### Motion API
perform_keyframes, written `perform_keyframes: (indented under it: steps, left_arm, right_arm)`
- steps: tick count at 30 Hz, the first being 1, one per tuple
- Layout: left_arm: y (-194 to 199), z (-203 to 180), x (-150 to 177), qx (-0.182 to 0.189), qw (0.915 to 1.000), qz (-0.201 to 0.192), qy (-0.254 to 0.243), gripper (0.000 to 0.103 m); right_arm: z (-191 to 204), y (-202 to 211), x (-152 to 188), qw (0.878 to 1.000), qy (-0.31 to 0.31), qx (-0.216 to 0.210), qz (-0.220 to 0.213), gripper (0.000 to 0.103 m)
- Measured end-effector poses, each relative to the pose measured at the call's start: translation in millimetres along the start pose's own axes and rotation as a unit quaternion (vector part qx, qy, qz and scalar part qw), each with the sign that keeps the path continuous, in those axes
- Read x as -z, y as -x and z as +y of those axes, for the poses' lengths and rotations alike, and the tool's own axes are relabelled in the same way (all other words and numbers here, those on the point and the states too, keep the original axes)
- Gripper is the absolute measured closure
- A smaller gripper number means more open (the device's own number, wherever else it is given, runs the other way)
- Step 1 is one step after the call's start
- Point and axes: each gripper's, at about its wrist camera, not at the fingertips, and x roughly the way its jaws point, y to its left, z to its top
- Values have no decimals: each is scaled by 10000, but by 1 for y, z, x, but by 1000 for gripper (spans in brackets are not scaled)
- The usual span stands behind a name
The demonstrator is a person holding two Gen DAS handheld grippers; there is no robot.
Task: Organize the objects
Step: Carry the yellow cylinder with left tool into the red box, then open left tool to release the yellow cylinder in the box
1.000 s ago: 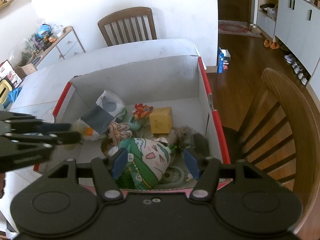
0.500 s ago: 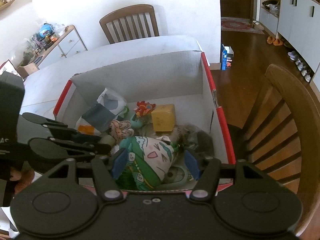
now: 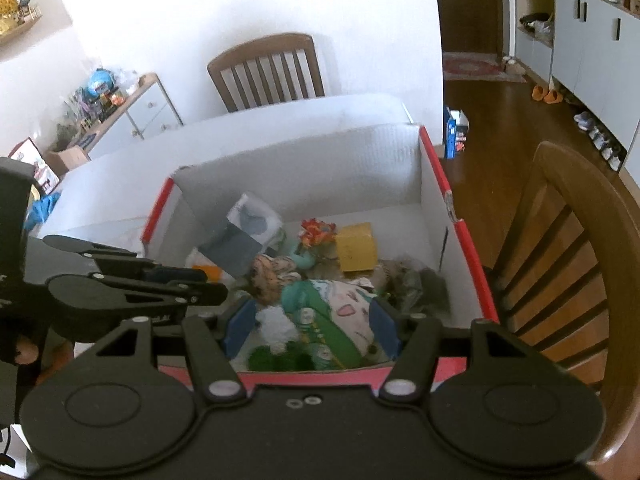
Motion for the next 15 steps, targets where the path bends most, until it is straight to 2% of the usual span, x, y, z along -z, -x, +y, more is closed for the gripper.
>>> perform_keyframes:
  steps: [5, 10, 15]
  left_arm:
    - [32, 9, 8, 136, 9992, -363, -53, 82]
    - [60, 24, 17, 318, 9973, -655, -32, 81]
    - [81, 35, 27, 266, 9955, -900, -149, 81]
  right_arm:
    - [25, 16, 10, 9995, 2, 50, -321, 40]
    - [48, 29, 22, 9979, -38, 154, -620, 35]
    - [68, 39, 34, 9962, -72, 258, -825, 32]
